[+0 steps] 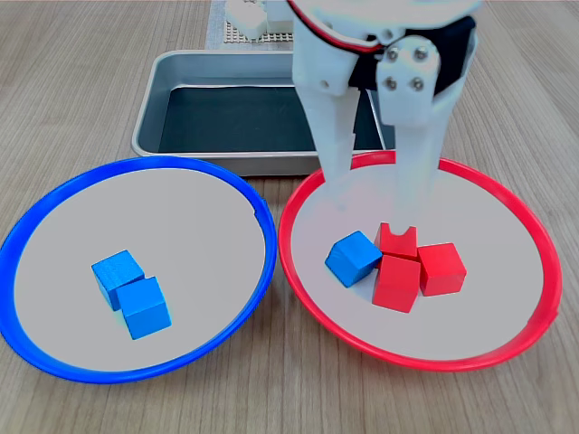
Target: Relocate any misplaced blocks to their matching dishes.
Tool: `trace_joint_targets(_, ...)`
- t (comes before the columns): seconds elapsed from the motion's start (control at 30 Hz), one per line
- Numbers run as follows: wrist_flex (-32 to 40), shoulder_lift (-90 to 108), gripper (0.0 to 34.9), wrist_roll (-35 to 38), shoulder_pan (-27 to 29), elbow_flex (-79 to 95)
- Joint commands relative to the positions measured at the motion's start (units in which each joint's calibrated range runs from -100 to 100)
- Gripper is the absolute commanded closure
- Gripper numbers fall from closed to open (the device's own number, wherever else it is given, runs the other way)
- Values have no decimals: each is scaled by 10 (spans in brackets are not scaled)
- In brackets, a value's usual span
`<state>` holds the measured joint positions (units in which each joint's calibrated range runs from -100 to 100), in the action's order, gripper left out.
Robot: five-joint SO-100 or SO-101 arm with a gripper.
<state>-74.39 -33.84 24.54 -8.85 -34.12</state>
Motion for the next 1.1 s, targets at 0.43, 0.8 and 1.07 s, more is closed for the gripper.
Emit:
trace_joint_targets(0.43, 31, -16, 248, -89, 23, -53)
trace_joint_targets(0.8, -4, -48, 220, -98, 49, -82)
trace_joint_targets(1.07, -4, -71, 215, -100, 53, -103)
